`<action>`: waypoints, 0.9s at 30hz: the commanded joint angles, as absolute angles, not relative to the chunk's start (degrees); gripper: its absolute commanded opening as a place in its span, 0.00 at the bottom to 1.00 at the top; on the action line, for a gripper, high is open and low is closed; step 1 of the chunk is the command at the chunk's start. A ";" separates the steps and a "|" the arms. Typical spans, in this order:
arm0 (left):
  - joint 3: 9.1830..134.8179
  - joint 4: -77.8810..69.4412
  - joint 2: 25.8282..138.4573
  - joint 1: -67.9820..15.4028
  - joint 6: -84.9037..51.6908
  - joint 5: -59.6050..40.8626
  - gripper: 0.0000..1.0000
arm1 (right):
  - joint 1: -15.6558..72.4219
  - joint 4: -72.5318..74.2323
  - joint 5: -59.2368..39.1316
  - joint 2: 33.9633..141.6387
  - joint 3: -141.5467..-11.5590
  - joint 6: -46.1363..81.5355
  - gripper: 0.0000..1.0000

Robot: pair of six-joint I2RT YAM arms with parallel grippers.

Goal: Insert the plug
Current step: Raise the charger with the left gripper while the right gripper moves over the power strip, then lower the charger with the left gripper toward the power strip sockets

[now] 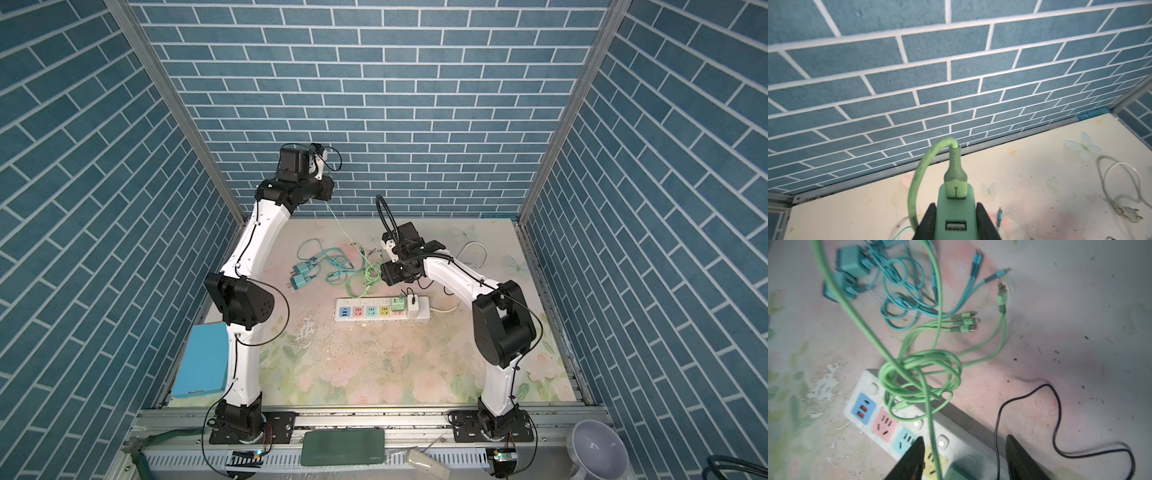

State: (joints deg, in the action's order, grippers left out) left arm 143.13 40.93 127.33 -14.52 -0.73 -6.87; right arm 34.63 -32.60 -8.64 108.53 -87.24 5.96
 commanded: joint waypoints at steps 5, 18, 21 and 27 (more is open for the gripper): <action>126.51 26.83 114.78 -15.04 -2.59 -20.75 0.00 | 33.29 -38.69 3.05 113.04 -92.48 8.55 0.60; 92.56 4.04 104.33 -21.09 -8.27 -36.17 0.00 | 20.28 -42.02 -0.01 116.18 -97.92 21.70 0.61; 88.55 3.86 103.77 -21.02 -7.61 -36.14 0.00 | 19.26 -40.80 -1.57 116.36 -97.42 23.29 0.61; 82.78 2.53 103.58 -23.21 -5.10 -38.16 0.00 | 19.17 -37.76 -7.45 116.63 -96.77 25.17 0.61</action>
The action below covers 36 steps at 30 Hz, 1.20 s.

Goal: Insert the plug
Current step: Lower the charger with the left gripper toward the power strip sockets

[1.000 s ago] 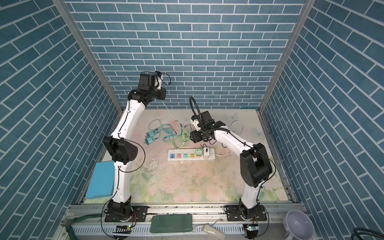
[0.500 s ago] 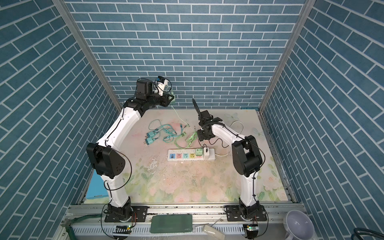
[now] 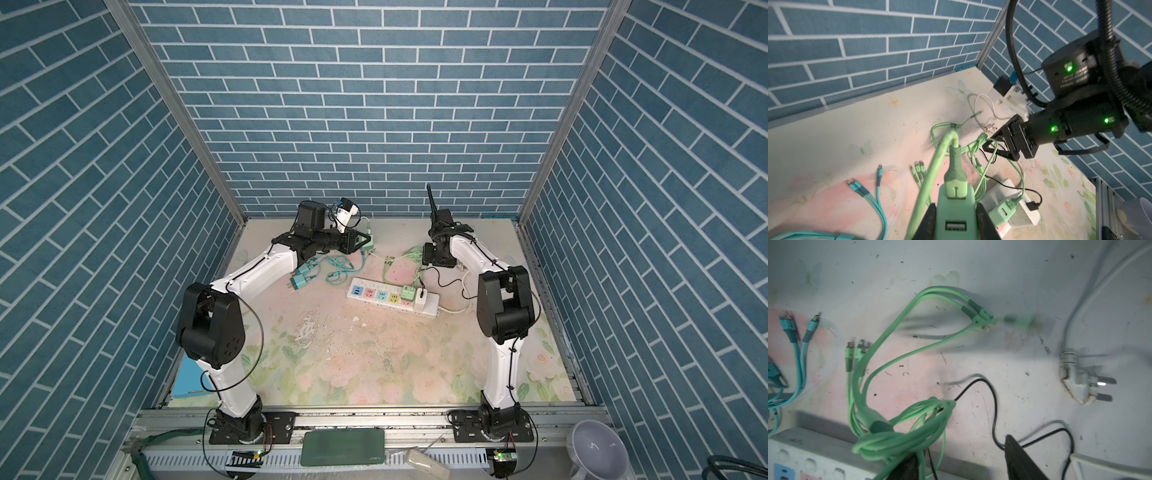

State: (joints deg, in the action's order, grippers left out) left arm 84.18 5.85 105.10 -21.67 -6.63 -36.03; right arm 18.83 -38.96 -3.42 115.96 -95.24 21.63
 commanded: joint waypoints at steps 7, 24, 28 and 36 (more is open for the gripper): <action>81.69 -0.55 107.44 -28.16 -5.26 -34.89 0.00 | 19.25 -37.40 -14.61 114.51 -95.51 25.30 0.62; 74.09 -14.05 111.77 -34.97 -3.49 -29.61 0.00 | 19.11 -33.27 -12.05 104.78 -86.30 28.20 0.62; 74.03 -14.70 114.02 -35.39 -3.55 -29.71 0.00 | 19.08 -32.73 -13.00 104.36 -86.02 28.63 0.62; 68.09 -22.73 113.49 -36.21 -2.69 -28.85 0.00 | 19.33 -30.01 -15.53 102.17 -83.48 26.50 0.61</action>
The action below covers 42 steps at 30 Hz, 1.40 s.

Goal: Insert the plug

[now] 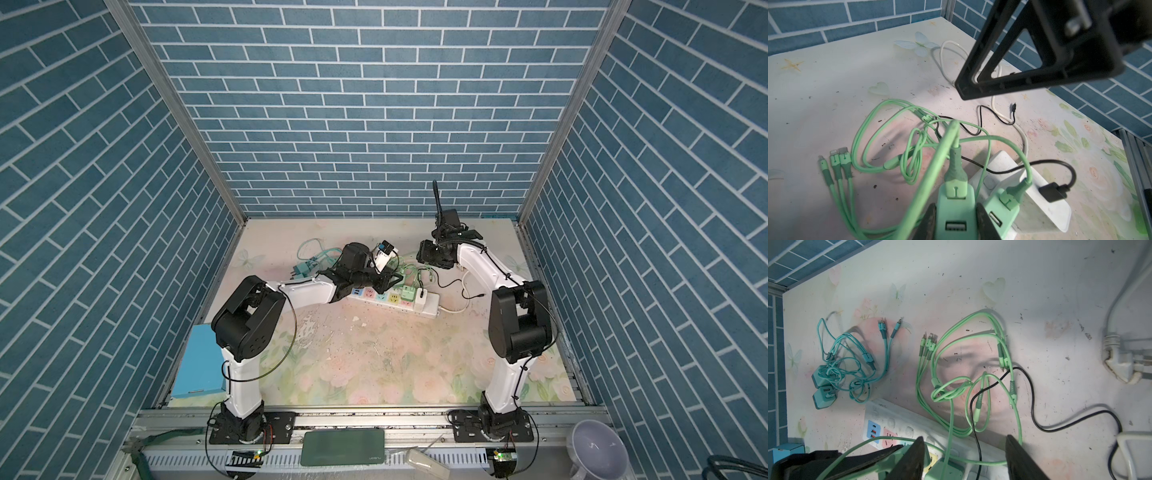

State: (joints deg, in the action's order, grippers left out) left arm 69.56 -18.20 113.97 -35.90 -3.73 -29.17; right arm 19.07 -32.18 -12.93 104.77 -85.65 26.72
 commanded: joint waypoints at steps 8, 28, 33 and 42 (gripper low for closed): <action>64.32 -28.40 112.11 -36.12 4.68 -36.33 0.00 | 19.81 -31.27 -13.43 98.14 -80.85 25.55 0.61; 56.61 -43.46 112.19 -36.15 5.76 -38.20 0.00 | 20.48 -33.71 -15.14 95.19 -77.58 24.85 0.59; 58.29 -34.19 110.56 -36.05 10.33 -39.05 0.00 | 20.48 -37.78 -12.28 91.16 -73.88 29.59 0.59; 55.46 -39.11 109.91 -35.68 10.10 -39.11 0.00 | 21.28 -39.44 -11.61 81.98 -62.08 36.18 0.60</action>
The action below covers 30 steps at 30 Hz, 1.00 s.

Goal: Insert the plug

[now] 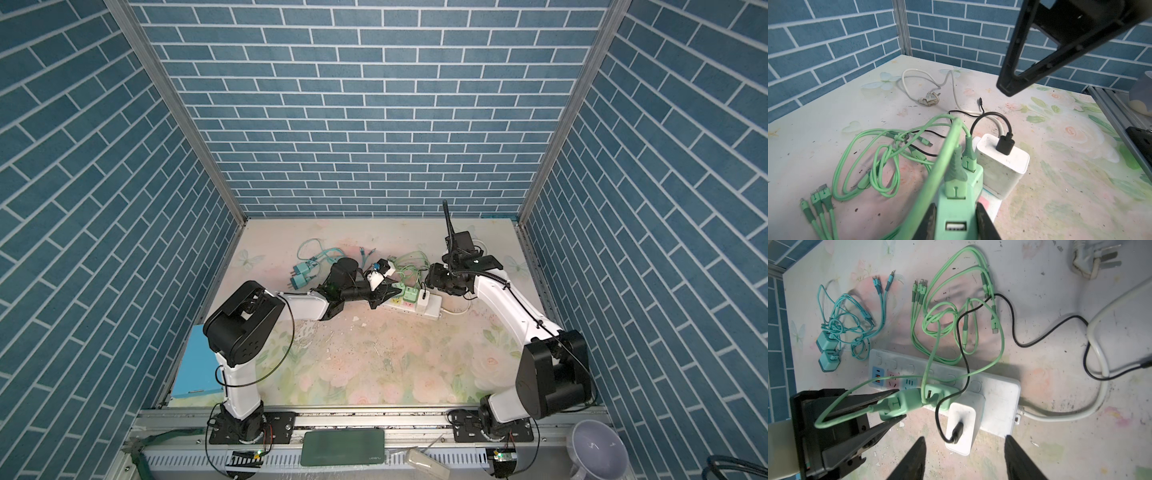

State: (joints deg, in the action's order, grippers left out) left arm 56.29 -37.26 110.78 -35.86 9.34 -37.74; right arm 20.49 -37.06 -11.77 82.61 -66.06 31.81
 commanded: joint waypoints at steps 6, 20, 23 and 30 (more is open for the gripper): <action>55.00 -40.17 109.90 -35.65 9.72 -39.71 0.00 | 21.74 -39.29 -8.41 79.22 -54.59 39.88 0.60; 57.41 -36.91 110.48 -34.81 7.71 -38.08 0.00 | 30.10 -33.87 -0.35 82.19 -56.54 43.47 0.55; 57.39 -37.14 110.14 -34.48 6.95 -38.13 0.00 | 31.17 -32.69 0.91 83.10 -57.42 44.33 0.54; 58.27 -36.57 110.39 -34.29 6.71 -38.50 0.00 | 32.46 -31.39 -0.01 84.95 -58.71 44.80 0.54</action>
